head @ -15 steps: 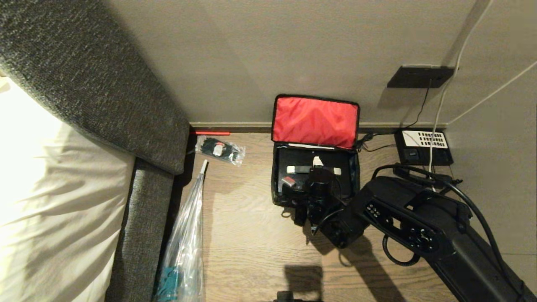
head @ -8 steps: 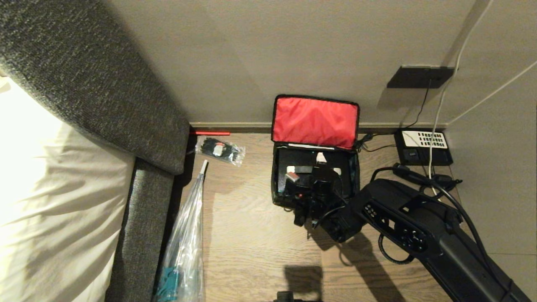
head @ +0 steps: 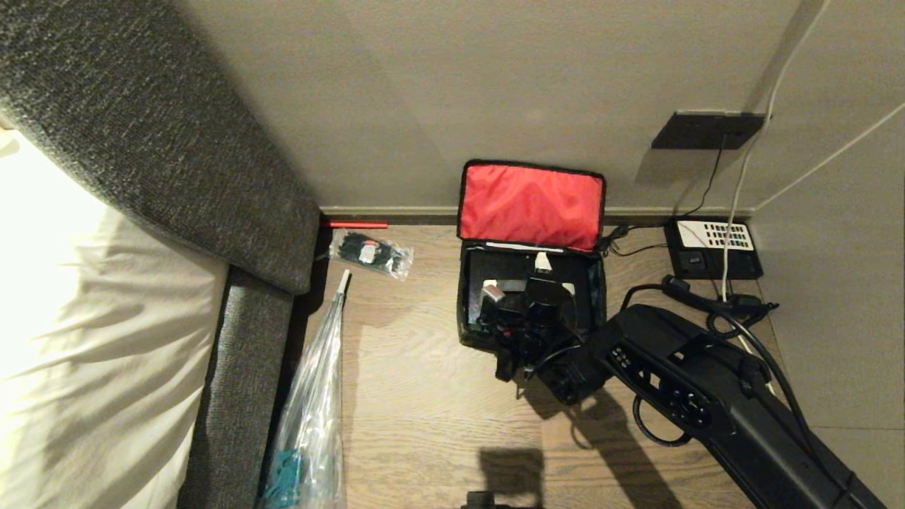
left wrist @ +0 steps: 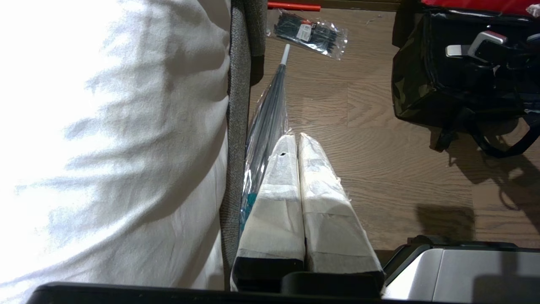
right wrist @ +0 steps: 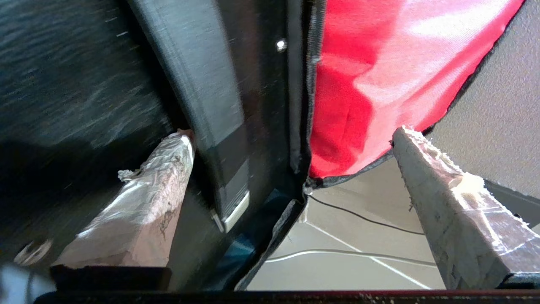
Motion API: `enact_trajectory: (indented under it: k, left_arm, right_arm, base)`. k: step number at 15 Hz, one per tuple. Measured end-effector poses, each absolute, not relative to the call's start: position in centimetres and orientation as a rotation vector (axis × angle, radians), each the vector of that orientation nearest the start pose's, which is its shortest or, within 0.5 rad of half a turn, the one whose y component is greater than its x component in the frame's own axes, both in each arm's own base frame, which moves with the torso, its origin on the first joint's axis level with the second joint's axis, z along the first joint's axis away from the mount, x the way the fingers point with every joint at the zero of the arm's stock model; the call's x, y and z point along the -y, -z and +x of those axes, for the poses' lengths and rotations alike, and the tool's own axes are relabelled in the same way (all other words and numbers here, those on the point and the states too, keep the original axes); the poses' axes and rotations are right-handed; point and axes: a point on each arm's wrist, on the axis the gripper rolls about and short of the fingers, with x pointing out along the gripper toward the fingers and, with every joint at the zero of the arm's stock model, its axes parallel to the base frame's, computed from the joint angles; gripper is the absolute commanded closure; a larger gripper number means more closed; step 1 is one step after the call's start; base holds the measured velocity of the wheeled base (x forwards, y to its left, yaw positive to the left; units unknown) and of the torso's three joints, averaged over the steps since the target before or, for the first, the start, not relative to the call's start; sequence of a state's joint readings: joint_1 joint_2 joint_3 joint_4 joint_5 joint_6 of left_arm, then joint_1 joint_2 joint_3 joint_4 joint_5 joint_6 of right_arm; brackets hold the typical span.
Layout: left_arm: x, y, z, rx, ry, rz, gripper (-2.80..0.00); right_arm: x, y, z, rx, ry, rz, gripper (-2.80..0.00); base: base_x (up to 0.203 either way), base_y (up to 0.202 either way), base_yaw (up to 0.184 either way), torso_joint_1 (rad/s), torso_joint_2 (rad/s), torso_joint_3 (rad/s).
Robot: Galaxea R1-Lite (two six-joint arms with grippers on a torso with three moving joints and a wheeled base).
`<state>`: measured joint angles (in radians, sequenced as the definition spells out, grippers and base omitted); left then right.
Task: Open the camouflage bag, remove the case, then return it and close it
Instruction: Grip the handle
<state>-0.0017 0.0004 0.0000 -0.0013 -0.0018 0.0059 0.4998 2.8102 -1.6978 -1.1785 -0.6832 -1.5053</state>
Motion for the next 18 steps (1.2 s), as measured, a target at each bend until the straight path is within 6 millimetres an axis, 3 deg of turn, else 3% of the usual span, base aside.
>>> enact_trajectory:
  k: [10, 18]
  left_arm:
    - [0.0, -7.6, -2.3, 0.001, 0.003, 0.006, 0.0]
    - [0.0, -7.6, -2.3, 0.001, 0.003, 0.006, 0.0]
  right_arm:
    - [-24.5, 0.6, 47.8, -0.03, 0.245, -1.409, -2.8]
    - [-24.2, 1.0, 48.1, -0.027, 0.254, -1.404, -2.8]
  base:
    - [0.0, 0.0, 0.0, 0.0, 0.0, 0.0]
    - [0.0, 0.0, 0.0, 0.0, 0.0, 0.0]
